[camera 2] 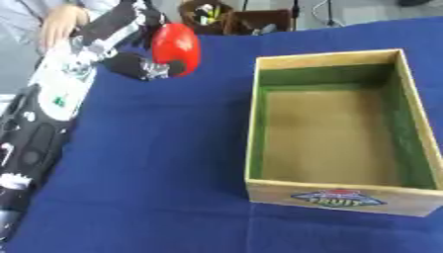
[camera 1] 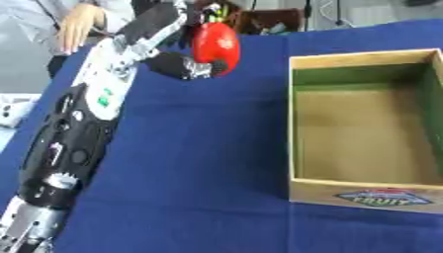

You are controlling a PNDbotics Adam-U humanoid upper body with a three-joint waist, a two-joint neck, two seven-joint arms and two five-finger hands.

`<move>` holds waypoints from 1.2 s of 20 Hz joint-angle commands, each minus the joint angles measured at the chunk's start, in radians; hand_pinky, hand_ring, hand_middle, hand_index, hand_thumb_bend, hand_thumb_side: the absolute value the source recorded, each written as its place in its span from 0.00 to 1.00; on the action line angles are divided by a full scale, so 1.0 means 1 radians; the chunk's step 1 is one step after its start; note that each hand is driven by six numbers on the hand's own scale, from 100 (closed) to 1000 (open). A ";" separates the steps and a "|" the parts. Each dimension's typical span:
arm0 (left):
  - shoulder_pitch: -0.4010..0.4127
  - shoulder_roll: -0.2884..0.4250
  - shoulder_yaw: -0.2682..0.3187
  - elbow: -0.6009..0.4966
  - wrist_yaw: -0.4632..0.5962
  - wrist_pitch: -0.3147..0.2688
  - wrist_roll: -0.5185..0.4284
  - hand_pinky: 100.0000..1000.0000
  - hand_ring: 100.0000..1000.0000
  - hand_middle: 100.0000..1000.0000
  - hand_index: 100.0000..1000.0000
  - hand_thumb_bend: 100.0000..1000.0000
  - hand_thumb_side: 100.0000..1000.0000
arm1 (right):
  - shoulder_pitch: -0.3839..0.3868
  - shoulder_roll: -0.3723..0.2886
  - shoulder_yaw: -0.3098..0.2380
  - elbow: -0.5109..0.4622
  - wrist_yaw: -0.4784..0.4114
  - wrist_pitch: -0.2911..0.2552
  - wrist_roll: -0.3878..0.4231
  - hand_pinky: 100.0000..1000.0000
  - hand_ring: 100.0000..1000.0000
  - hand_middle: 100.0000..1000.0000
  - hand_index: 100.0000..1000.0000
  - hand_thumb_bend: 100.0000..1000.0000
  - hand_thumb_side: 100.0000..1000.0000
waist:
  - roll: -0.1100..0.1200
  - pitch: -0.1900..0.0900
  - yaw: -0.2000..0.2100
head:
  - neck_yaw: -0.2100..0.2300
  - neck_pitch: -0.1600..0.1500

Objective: Pick up objects on the table and place them in the box.

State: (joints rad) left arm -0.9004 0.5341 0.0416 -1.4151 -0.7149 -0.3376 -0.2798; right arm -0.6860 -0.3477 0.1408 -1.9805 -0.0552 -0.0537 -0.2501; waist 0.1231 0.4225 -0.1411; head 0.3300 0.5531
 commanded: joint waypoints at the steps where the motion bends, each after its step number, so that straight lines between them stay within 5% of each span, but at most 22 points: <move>1: -0.031 0.006 0.005 -0.036 0.036 0.016 0.040 0.10 0.24 0.25 0.47 0.34 0.73 | -0.025 0.001 0.004 -0.019 -0.004 -0.013 0.003 0.99 0.96 0.48 0.68 0.00 0.46 | -0.005 -0.031 -0.007 | 0.016 0.008; 11: -0.056 -0.032 -0.035 -0.043 0.191 -0.014 0.037 0.09 0.23 0.24 0.46 0.43 0.69 | -0.071 0.022 0.024 -0.019 0.003 -0.057 0.002 0.97 0.94 0.50 0.68 0.00 0.45 | -0.001 -0.034 -0.059 | 0.053 0.003; 24: -0.074 -0.091 -0.080 0.002 0.251 -0.087 0.114 0.08 0.23 0.24 0.47 0.49 0.67 | -0.096 0.039 0.039 -0.019 -0.008 -0.075 0.014 0.96 0.94 0.50 0.68 0.00 0.45 | 0.001 -0.028 -0.086 | 0.074 -0.008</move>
State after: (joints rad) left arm -0.9514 0.4330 -0.0337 -1.4054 -0.4774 -0.4123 -0.1768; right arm -0.7659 -0.3036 0.1794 -1.9805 -0.0556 -0.1238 -0.2373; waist 0.1282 0.4211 -0.2272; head 0.3995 0.5524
